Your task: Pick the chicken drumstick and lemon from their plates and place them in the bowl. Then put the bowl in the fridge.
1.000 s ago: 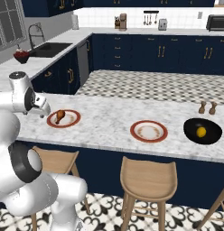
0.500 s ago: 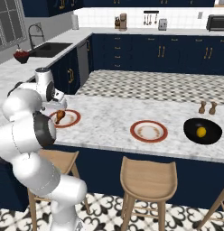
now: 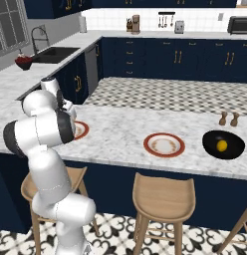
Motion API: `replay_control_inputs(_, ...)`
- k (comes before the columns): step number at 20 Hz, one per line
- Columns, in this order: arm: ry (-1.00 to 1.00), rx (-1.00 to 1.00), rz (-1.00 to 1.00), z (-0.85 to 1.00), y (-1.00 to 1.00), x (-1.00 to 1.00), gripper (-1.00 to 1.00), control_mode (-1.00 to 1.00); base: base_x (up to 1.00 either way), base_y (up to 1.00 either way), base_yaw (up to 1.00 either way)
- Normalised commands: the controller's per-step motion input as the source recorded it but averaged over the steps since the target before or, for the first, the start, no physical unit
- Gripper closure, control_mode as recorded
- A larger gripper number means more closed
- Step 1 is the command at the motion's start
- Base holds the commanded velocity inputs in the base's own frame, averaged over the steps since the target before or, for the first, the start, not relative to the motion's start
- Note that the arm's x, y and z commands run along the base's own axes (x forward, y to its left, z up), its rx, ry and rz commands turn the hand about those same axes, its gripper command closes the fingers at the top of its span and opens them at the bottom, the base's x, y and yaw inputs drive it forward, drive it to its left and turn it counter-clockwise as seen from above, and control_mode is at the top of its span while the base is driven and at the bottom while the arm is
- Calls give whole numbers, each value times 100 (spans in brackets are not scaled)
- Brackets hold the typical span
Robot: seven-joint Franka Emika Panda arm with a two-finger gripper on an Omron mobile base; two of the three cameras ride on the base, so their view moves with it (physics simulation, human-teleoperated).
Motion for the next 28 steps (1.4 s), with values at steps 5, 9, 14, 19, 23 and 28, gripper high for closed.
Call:
replay_control_inputs(5,-1,0,-1,-32,11,8,-100,-100,0,0,0)
replay_control_inputs(9,-4,0,-8,-24,21,6,-100,-100,0,0,0)
replay_control_inputs(14,-1,0,-11,-11,2,20,-100,-100,0,0,0)
replay_control_inputs(19,0,1,-7,-21,0,25,-100,-100,0,0,0)
replay_control_inputs(23,0,4,-4,-23,8,27,-100,-100,0,0,0)
replay_control_inputs(28,0,2,-5,-26,14,45,-100,-100,0,0,0)
